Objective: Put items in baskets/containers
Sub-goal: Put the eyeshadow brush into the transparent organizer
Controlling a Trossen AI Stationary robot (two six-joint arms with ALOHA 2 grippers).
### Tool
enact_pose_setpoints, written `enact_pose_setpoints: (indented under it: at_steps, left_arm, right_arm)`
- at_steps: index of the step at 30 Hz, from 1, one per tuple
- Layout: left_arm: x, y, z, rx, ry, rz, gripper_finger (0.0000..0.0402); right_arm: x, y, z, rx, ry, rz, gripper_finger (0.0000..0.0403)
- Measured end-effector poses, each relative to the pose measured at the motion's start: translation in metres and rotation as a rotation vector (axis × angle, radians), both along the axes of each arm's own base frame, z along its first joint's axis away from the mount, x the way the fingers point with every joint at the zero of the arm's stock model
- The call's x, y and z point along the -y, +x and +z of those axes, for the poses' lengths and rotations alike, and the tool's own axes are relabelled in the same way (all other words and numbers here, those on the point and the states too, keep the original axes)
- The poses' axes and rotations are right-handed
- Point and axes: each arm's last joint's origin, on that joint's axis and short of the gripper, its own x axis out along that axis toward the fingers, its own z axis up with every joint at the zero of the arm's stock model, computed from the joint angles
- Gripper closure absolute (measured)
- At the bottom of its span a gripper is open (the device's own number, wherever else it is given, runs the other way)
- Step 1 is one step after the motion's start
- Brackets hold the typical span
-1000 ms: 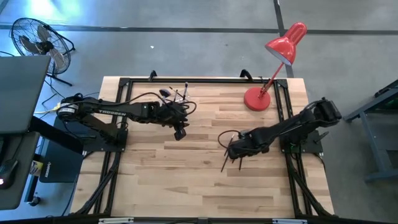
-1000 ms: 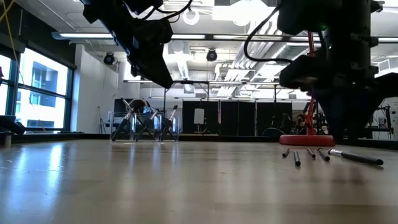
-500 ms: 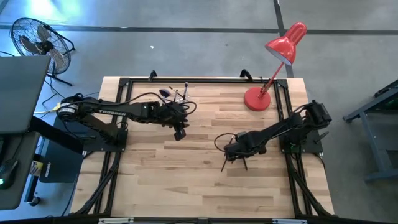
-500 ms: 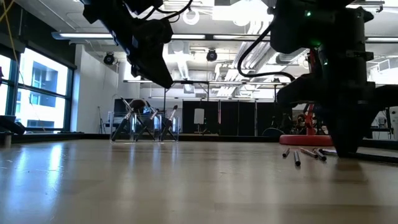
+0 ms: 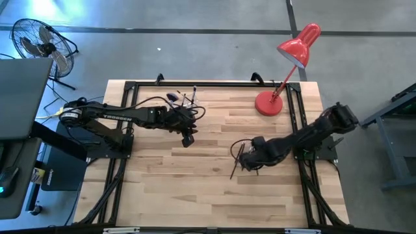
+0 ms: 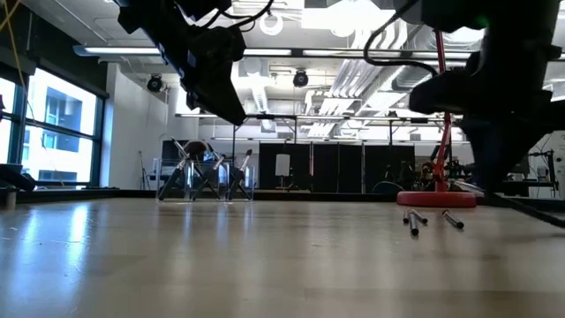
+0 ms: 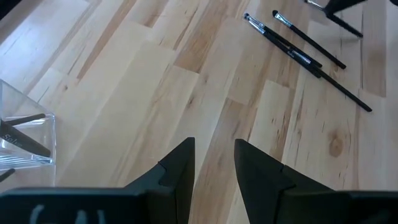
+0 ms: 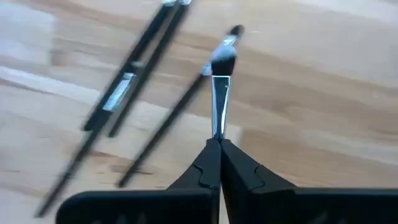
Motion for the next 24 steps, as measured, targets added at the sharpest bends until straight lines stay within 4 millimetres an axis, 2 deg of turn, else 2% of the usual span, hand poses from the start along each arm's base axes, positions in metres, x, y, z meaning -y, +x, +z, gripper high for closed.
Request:
enact_pose_setpoints:
  at_steps: [9, 14, 18, 21, 24]
  left_arm:
    - [0.000, 0.000, 0.000, 0.001, 0.000, -0.001, 0.0291]
    - [0.000, 0.000, 0.000, -0.002, -0.003, 0.000, 0.0291]
    - [0.000, 0.000, 0.000, -0.001, -0.004, 0.000, 0.0291]
    - [0.000, 0.000, 0.000, 0.004, -0.004, 0.000, 0.0291]
    - [0.000, 0.001, 0.001, 0.012, -0.003, 0.001, 0.0291]
  right_arm:
    - [0.002, -0.005, 0.015, 0.071, -0.031, 0.001, 0.0400]
    - [0.007, -0.018, 0.016, -0.066, -0.018, -0.006, 0.0401]
    - [0.012, -0.032, 0.017, -0.239, 0.029, -0.080, 0.0398]
    - [0.013, -0.037, 0.017, -0.296, 0.041, -0.080, 0.0380]
    - [0.015, -0.042, 0.008, -0.320, 0.041, -0.089, 0.0349]
